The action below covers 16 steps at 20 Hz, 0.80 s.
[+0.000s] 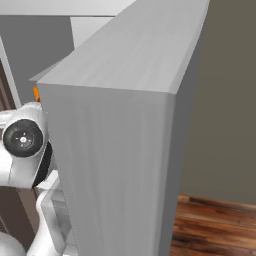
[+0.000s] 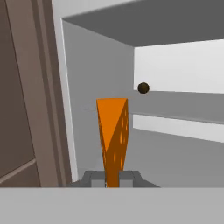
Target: Pick the cheese from the fridge and the cheese grater from the cabinet and place them next to the salad bowl.
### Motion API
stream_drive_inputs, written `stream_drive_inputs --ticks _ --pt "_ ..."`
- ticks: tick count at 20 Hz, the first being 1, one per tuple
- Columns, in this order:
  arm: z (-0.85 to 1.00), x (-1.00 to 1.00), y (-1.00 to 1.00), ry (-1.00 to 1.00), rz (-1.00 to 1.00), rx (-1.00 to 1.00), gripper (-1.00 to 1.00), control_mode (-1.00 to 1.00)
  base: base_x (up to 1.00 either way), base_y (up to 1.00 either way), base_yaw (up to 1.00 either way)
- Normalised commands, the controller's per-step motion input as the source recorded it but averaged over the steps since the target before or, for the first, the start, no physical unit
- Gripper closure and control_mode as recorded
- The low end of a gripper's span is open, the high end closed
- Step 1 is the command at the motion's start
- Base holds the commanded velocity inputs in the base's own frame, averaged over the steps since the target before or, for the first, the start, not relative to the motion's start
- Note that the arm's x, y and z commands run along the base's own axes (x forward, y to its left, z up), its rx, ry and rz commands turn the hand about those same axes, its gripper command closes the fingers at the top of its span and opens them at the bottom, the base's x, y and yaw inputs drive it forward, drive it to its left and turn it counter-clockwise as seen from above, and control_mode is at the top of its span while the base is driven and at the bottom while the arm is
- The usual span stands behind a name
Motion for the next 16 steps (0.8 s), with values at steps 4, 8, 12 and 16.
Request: stream_drive_inputs --ticks 4,8,12,16 --pt "0.15 -0.38 0.00 0.00 -0.22 0.00 1.00 -1.00 0.00 0.00 0.00" --pt "0.02 -0.14 0.00 0.00 -0.22 -0.02 1.00 -1.00 0.00 0.00 0.00" --pt "0.00 -0.15 0.00 0.00 -0.22 0.00 1.00 -1.00 0.00 0.00 0.00" --pt "0.00 -0.08 0.00 0.00 -0.15 0.00 1.00 -1.00 0.00 0.00 0.00"
